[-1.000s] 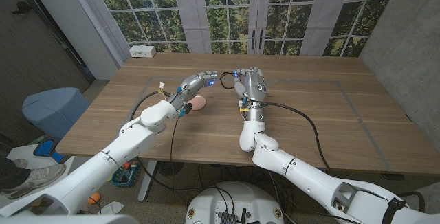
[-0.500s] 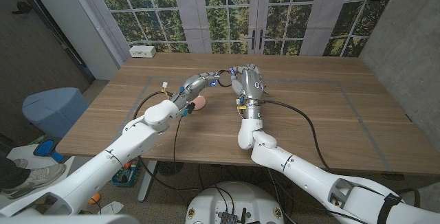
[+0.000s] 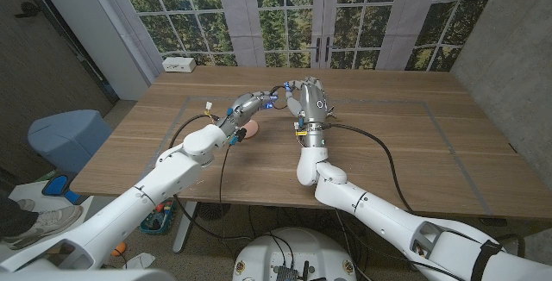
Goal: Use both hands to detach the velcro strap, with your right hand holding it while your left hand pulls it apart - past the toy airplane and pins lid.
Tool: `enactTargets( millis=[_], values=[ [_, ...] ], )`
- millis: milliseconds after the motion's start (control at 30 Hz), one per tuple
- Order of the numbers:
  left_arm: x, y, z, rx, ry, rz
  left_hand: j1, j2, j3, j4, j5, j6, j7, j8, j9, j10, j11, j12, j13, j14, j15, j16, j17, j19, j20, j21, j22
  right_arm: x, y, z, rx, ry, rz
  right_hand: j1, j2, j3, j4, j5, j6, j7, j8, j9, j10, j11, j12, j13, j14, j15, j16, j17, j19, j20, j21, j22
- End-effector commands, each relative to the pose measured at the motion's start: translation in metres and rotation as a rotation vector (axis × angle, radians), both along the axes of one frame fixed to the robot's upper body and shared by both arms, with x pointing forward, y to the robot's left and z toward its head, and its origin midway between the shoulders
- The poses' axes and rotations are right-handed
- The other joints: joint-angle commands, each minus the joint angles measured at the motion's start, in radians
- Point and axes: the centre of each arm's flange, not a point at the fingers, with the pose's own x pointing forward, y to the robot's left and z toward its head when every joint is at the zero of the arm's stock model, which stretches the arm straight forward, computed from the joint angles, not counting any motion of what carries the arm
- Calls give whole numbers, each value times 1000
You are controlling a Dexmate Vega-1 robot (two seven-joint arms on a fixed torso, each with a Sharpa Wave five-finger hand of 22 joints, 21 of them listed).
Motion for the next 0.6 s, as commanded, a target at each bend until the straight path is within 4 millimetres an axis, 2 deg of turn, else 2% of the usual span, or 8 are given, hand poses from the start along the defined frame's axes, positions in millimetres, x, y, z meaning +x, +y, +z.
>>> enactTargets(
  millis=[33,133,200,400,433,500,600],
  values=[
    [3,-2,1,-35,3,-29,21,28,-16,-3,11,107,-8,41,7,36,-18,20,23,20,-7,12,4,14,-4,-5,2,-4,3,6,19,-14,55,5,-6,6,5,6,7,-2,-5,1,12,-8,6,6,9,-153,-2,6,2,2,8,4],
    [3,-2,1,-54,1,-38,43,43,-22,-7,14,165,-15,71,18,57,-20,30,37,27,-17,15,3,26,-6,-3,2,-3,2,8,32,-13,62,3,-6,6,6,6,6,-3,-6,1,11,-8,6,5,11,-152,-3,8,2,2,9,4],
    [4,-2,1,-68,-1,-44,61,53,-27,-9,15,197,-9,90,27,72,-30,37,49,37,-26,20,2,36,-7,0,2,-3,1,9,44,-7,70,4,-6,7,6,7,7,-2,-6,1,12,-8,6,5,11,-153,-4,9,2,1,9,4],
    [4,-1,2,-87,-16,-38,105,82,-31,-11,17,254,-9,131,48,102,-48,49,72,54,-38,34,7,69,-13,12,4,-3,-2,13,86,13,108,4,-6,8,6,8,7,-1,-7,1,13,-6,5,4,12,-153,-6,12,3,2,10,4],
    [3,-1,3,-89,-20,-35,123,91,-32,-12,17,285,-9,153,58,109,-47,51,80,61,-45,40,9,74,-14,15,5,-3,-3,14,100,20,117,4,-6,8,6,8,7,-1,-8,1,13,-6,5,4,12,-153,-7,12,3,2,10,4],
    [3,-1,4,-89,-25,-27,146,98,-33,-14,17,311,-22,176,73,123,-50,54,89,66,-51,47,12,86,-16,21,5,-3,-4,16,119,29,127,3,-6,8,7,8,7,0,-8,1,12,-7,5,6,12,-152,-8,13,2,2,10,4],
    [2,-1,5,-94,-33,-21,179,100,-35,-17,18,345,-26,210,94,142,-59,58,100,74,-62,56,14,98,-22,28,6,-2,-6,18,143,42,141,1,-6,8,7,8,6,3,-9,1,10,-8,4,6,15,-151,-8,15,3,3,11,4]
  ],
)
